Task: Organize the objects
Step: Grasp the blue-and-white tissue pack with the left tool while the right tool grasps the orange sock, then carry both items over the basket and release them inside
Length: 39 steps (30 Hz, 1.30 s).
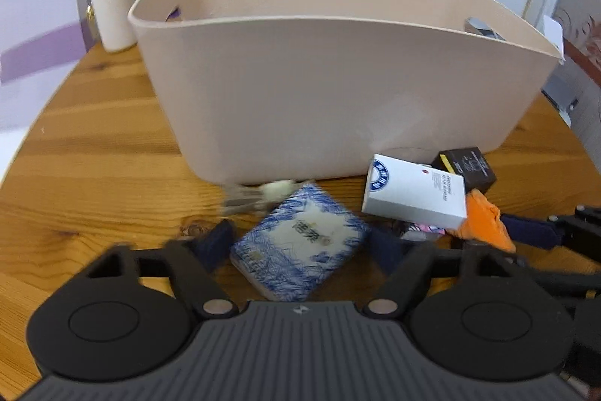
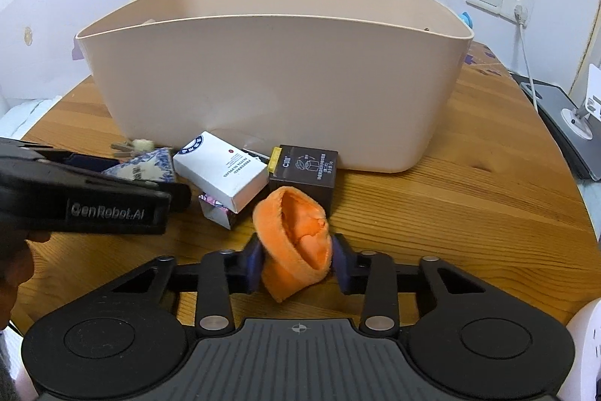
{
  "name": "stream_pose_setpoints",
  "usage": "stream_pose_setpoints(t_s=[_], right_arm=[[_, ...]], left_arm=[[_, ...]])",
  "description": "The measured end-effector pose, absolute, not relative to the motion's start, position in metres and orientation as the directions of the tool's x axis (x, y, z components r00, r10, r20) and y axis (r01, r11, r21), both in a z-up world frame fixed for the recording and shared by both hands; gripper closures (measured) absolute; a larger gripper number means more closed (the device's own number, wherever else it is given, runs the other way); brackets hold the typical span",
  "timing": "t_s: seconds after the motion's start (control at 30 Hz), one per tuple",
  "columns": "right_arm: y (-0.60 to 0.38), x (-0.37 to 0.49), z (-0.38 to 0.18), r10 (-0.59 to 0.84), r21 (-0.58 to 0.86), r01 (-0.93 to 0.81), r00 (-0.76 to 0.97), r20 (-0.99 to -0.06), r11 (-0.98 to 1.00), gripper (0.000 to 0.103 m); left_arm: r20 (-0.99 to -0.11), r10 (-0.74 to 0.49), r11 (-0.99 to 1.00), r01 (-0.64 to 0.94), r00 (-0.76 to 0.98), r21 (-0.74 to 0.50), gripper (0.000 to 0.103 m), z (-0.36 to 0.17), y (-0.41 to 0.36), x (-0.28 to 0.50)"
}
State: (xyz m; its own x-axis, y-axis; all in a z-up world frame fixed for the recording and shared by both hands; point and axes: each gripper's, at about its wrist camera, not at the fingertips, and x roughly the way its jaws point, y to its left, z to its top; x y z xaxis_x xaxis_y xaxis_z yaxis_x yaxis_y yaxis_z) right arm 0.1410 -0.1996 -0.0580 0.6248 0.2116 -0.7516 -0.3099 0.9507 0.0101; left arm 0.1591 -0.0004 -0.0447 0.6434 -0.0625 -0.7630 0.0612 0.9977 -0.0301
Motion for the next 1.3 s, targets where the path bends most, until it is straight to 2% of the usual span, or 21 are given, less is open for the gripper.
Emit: stream_pose_setpoints(t_s=[0.03, 0.17, 0.5, 0.9, 1.1, 1.3], right_arm=[[-0.2, 0.14, -0.058, 0.207, 0.008, -0.305, 0.626, -0.751, 0.952, 0.083], [-0.203, 0.139, -0.056, 0.201, 0.016, -0.289, 0.624, -0.755, 0.957, 0.087], [-0.203, 0.119, -0.034, 0.197, -0.001, -0.283, 0.67, -0.716, 0.959, 0.088], [-0.215, 0.119, 0.027, 0.183, -0.029, -0.245, 0.792, -0.582, 0.969, 0.088], [-0.207, 0.134, 0.05, 0.182, -0.047, -0.239, 0.838, -0.514, 0.97, 0.088], [-0.198, 0.157, 0.062, 0.193, -0.037, -0.239, 0.857, -0.478, 0.97, 0.088]], left_arm=[[-0.764, -0.075, 0.997, 0.068, 0.641, -0.041, 0.027, -0.044, 0.0, 0.158], [-0.761, -0.099, 0.995, 0.081, 0.641, -0.06, 0.028, -0.043, 0.008, 0.151], [-0.732, -0.131, 0.991, 0.08, 0.669, -0.104, 0.028, -0.025, 0.031, 0.124], [-0.59, -0.139, 0.99, 0.09, 0.795, -0.113, 0.028, 0.044, 0.043, 0.103], [-0.511, -0.093, 0.995, 0.067, 0.855, -0.069, 0.028, 0.078, 0.048, 0.116], [-0.486, -0.07, 0.998, 0.061, 0.871, -0.035, 0.028, 0.089, 0.039, 0.149]])
